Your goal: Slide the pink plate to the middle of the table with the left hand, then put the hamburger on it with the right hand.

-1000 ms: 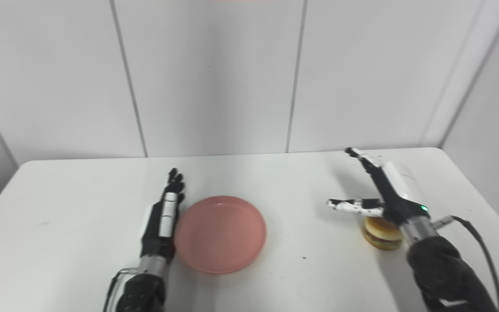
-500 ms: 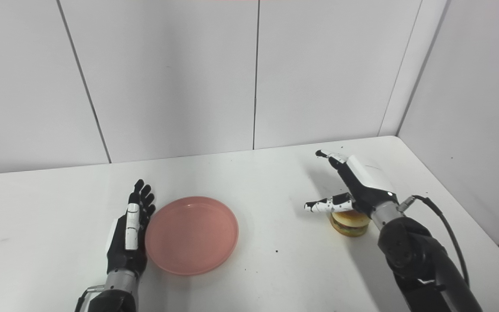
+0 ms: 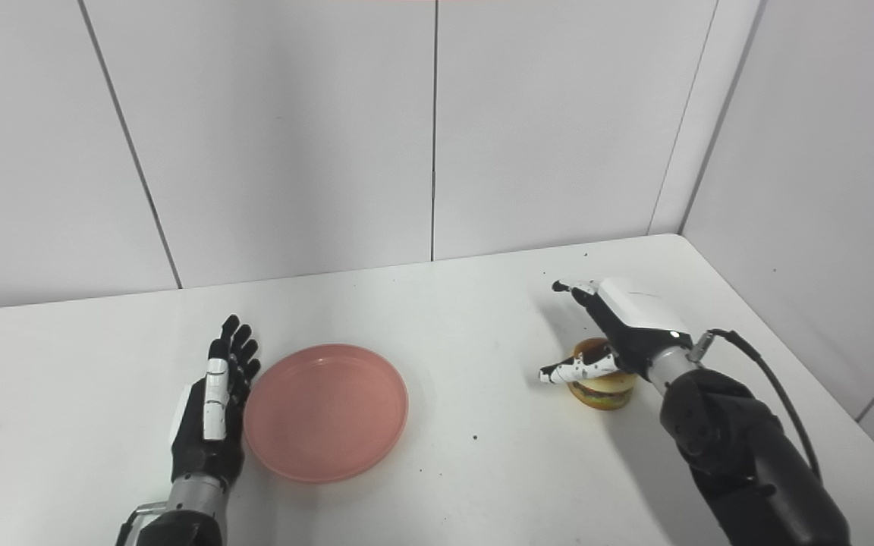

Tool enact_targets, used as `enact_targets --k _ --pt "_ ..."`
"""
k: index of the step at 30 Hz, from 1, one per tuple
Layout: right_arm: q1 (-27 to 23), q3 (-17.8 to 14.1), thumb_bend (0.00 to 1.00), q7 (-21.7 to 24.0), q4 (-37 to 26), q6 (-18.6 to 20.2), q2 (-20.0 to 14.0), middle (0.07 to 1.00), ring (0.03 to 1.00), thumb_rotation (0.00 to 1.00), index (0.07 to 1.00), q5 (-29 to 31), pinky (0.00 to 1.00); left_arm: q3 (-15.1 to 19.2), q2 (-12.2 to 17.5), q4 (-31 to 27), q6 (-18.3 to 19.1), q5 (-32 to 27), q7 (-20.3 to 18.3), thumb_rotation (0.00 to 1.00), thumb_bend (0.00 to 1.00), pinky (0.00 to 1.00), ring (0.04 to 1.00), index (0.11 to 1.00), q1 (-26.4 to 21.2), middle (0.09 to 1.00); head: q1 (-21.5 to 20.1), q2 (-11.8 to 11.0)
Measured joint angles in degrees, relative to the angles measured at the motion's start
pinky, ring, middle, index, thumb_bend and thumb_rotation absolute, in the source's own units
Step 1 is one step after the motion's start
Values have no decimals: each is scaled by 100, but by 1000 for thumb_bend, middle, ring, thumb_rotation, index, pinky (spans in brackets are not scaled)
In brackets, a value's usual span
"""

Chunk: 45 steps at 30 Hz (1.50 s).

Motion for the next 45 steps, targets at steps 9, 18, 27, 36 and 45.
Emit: enact_targets --k 9,18,27,36,45 --pt "22 -74 996 264 -64 191 -106 871 894 337 850 46 888 4 3 -9 1 -18 1 1000 709 1000 1000 1000 2 1000 26 -9" --pt "31 -47 983 622 -83 453 -194 884 874 269 857 74 748 -7 8 -2 1 -17 2 1000 712 1000 1000 1000 0 1000 35 0" --pt "13 22 917 787 179 508 -195 916 890 157 850 284 771 -3 7 2 1 -17 9 1000 705 1000 1000 1000 -1 998 70 0" --pt "-117 262 838 819 458 521 -202 852 761 54 780 236 662 -5 4 -15 32 -15 57 1000 689 1000 1000 1000 -1 996 97 0" --pt "-55 87 531 -124 481 212 -82 494 462 0 492 266 377 1 4 -15 40 -14 92 1000 699 1000 998 1000 1 989 141 0"
